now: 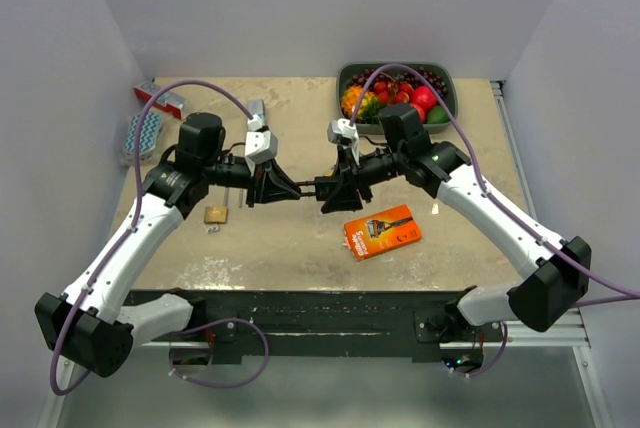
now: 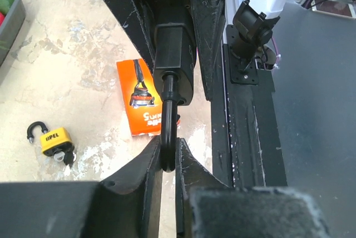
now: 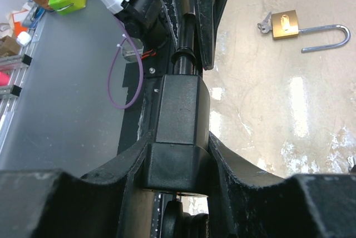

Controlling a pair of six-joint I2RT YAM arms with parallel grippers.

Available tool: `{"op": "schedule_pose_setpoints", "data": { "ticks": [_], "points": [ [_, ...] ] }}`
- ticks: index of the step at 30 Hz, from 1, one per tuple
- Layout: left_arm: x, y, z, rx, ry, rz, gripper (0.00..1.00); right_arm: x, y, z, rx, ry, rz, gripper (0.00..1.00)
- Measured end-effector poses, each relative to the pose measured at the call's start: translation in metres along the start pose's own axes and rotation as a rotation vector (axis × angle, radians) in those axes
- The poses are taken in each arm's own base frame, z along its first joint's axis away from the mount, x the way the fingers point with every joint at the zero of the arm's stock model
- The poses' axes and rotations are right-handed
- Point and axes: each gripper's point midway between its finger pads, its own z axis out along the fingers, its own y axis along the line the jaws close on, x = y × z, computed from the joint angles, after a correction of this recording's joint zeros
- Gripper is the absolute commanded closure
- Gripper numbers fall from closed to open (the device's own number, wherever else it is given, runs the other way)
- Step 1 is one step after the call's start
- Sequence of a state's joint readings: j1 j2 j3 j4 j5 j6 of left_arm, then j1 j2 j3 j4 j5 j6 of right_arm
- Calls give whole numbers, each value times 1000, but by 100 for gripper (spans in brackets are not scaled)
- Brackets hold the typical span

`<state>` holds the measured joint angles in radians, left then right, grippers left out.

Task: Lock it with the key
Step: Lock the lock.

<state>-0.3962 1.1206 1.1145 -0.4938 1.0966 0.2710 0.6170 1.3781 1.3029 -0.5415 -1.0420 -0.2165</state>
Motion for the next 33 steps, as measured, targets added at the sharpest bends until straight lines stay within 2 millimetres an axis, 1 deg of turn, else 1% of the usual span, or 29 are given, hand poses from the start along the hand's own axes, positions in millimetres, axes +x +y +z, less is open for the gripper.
{"op": "schedule_pose_setpoints", "data": {
  "ticks": [3, 9, 13, 16, 23, 30, 33],
  "points": [
    [-1, -2, 3, 9, -2, -7, 100, -2, 2, -1, -1, -5, 9, 100],
    [-1, -6, 9, 20, -15, -35, 100, 0, 7, -4, 1, -1, 46, 100],
    [0, -7, 12, 21, -29, -92, 100, 1, 6, -4, 9, 4, 52, 100],
    [2, -8, 13, 26, -32, -141, 100, 2, 4, -4, 19, 8, 41, 100],
    [2, -14, 16, 44, -27, -163, 100, 6, 6, -1, 12, 28, 4, 100],
    [2, -14, 23, 57, -73, -235, 100, 6, 7, -1, 13, 28, 15, 100],
    [0, -16, 26, 83, -100, -273, 100, 3, 8, -1, 15, 15, 37, 100]
  ]
}}
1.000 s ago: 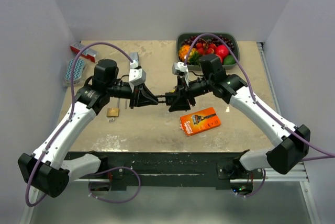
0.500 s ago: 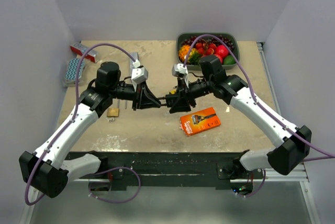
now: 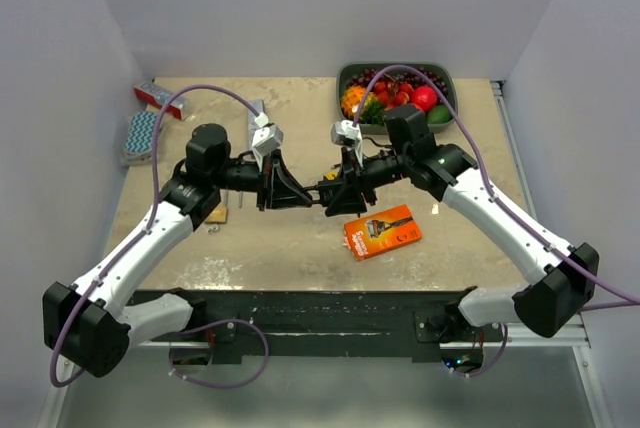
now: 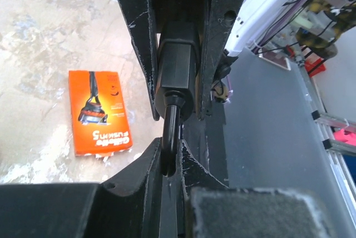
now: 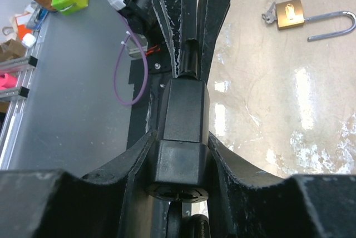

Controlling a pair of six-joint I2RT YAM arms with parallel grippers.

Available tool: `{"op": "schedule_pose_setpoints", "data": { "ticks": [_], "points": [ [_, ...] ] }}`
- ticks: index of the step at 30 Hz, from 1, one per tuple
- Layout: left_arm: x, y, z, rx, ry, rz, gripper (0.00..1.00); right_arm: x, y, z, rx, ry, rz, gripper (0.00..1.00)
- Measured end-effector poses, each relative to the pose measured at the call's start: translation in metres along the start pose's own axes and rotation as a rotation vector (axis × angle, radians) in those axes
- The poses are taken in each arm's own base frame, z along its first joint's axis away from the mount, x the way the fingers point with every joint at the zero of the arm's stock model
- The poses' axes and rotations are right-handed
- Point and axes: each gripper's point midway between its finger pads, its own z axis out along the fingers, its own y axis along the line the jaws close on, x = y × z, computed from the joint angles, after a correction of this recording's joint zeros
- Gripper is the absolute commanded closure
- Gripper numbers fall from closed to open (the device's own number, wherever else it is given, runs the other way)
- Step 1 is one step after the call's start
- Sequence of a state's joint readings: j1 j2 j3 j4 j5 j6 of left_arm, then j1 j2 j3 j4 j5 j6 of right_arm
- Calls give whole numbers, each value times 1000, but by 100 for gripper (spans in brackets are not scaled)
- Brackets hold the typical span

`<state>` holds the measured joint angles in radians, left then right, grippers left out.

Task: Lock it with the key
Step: Lock the lock.

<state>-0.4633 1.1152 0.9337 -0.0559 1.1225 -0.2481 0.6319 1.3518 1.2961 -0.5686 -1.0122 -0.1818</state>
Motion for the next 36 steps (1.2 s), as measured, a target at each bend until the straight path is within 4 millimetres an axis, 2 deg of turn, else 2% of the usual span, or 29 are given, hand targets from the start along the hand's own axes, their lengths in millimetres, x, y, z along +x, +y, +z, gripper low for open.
{"op": "schedule_pose_setpoints", "data": {
  "ticks": [12, 17, 22, 23, 24, 25, 27, 28, 31, 33, 36],
  "points": [
    [-19, -18, 6, 126, -41, -10, 100, -12, 10, 4, -62, -43, 10, 100],
    [-13, -17, 6, 107, -19, -1, 100, -4, 10, 5, -68, -15, -6, 100],
    [-7, -7, 2, 44, -7, -23, 100, 3, 4, 5, -54, 12, -38, 100],
    [-7, -3, 0, 27, -8, -28, 100, 4, 0, 5, -43, 16, -43, 94],
    [-8, -1, -1, 14, -12, -24, 100, 5, -3, 5, -32, 16, -52, 83],
    [-10, 2, -2, 1, -16, -22, 100, 5, -6, 5, -25, 16, -60, 61],
    [-12, 6, -4, -19, -25, -19, 100, 4, -11, 5, -16, 14, -75, 45],
    [-13, 7, -4, -24, -26, -19, 100, 5, -12, 5, -13, 15, -77, 34],
    [-18, 10, -6, -43, -39, -7, 100, 8, -18, 1, 11, 25, -74, 25],
    [-20, 12, -7, -54, -42, 4, 100, 9, -24, -3, 32, 25, -68, 23],
    [-22, 14, -8, -64, -38, 26, 100, 11, -34, -12, 73, 26, -54, 16]
  ]
}}
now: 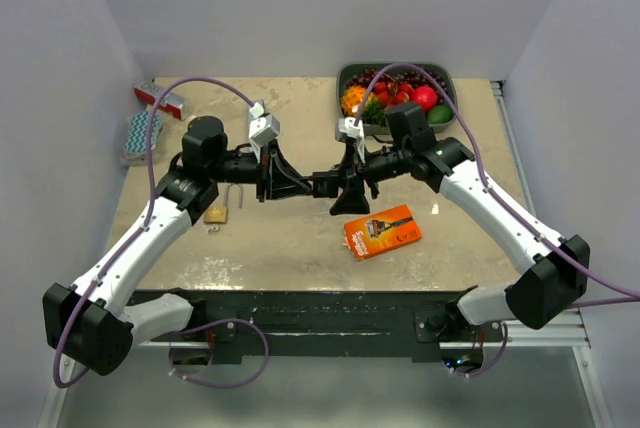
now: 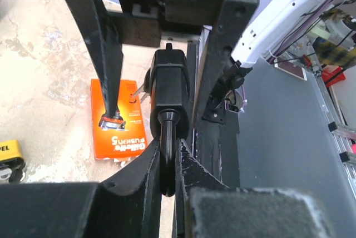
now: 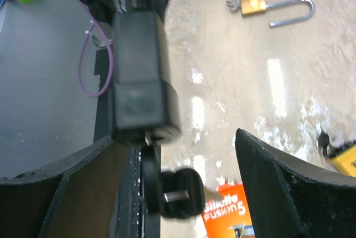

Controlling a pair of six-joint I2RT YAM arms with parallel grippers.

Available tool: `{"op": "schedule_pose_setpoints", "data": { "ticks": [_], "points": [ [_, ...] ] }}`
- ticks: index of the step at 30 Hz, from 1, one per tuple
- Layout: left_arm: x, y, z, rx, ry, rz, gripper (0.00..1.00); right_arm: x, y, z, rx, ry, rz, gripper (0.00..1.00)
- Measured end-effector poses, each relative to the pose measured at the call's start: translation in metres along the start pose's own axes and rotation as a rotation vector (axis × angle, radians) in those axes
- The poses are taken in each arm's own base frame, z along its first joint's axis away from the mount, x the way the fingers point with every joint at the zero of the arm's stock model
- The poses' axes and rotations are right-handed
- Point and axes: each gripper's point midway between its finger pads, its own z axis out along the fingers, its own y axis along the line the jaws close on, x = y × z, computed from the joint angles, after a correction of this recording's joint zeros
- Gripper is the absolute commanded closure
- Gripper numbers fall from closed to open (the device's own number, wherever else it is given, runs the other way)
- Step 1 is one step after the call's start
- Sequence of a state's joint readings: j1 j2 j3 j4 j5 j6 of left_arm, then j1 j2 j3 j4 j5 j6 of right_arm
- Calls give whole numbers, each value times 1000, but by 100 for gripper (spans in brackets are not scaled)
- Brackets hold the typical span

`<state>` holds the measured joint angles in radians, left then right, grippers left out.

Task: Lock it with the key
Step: Lock the lock.

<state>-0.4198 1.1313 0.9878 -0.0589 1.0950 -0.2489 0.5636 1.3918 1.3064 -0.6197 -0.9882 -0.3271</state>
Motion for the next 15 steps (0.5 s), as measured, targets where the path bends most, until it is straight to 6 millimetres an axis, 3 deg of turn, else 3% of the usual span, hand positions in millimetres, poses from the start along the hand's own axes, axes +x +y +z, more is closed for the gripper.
{"op": "schedule_pose_setpoints", "data": {
  "ticks": [6, 15],
  "points": [
    [14, 5, -1, -11, 51, -17, 100, 8, -12, -20, 77, 20, 15, 20],
    [29, 11, -4, -23, 97, -20, 100, -1, -4, -39, 99, 18, -59, 36]
  ]
}}
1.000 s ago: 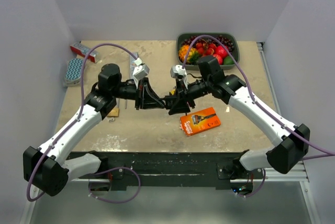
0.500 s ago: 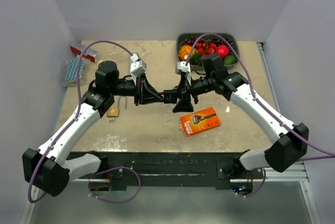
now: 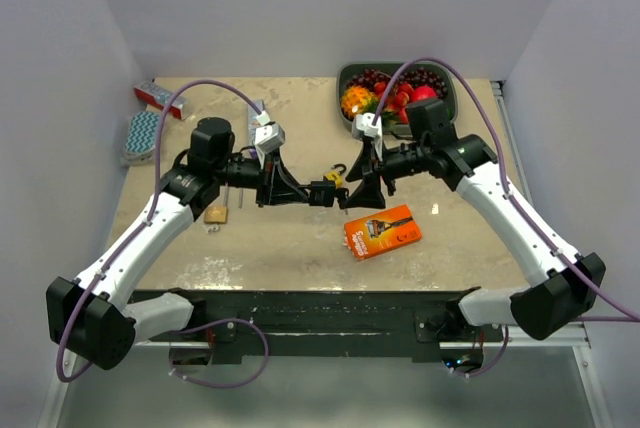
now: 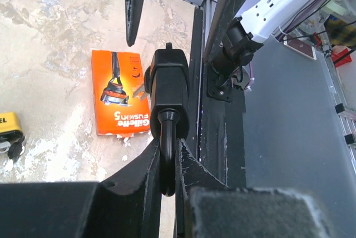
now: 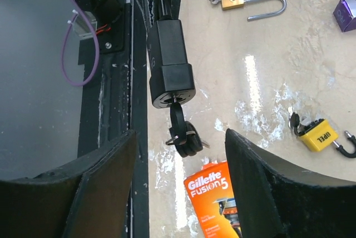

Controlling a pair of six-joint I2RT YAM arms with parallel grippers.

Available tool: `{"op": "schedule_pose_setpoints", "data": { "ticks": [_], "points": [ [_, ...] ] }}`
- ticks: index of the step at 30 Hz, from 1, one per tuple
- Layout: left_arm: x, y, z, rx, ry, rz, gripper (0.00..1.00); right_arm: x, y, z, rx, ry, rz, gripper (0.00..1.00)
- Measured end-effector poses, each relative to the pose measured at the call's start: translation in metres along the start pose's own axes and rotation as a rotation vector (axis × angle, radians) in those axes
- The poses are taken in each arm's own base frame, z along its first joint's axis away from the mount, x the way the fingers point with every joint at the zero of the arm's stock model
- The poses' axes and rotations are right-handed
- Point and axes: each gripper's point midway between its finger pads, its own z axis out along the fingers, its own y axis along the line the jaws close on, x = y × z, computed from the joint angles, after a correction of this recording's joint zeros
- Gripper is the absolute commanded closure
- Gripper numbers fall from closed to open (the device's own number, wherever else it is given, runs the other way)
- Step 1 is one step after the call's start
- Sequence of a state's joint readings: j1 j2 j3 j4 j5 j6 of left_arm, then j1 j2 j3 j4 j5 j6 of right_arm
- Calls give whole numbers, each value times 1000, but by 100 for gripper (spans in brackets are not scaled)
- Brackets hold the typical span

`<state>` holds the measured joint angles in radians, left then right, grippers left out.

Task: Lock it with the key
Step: Lock the lock, then place the key at the center of the board.

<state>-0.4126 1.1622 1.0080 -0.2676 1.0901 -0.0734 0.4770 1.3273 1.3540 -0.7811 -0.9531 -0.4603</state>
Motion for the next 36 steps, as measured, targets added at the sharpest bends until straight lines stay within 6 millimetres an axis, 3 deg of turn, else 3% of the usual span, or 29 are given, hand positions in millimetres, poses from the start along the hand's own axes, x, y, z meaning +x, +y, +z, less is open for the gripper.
{"op": "schedule_pose_setpoints", "data": {
  "ticks": [9, 11, 15, 26, 32, 36],
  "points": [
    [1, 1, 0, 3, 3, 12, 100, 2, -2, 8, -22, 4, 21, 55],
    [1, 1, 0, 2, 4, 12, 100, 4, -3, 11, -30, 11, 30, 65],
    [1, 2, 0, -2, 4, 16, 100, 7, -3, 15, -42, 21, 34, 100],
    [3, 11, -5, -21, 2, 19, 100, 14, -8, 3, -34, 22, 59, 100],
    [3, 38, -18, -85, -10, 14, 100, 44, -35, -35, 64, 56, 154, 100],
    [6, 48, -20, -103, -1, 8, 100, 77, -71, -75, 179, 61, 276, 100]
  ]
}}
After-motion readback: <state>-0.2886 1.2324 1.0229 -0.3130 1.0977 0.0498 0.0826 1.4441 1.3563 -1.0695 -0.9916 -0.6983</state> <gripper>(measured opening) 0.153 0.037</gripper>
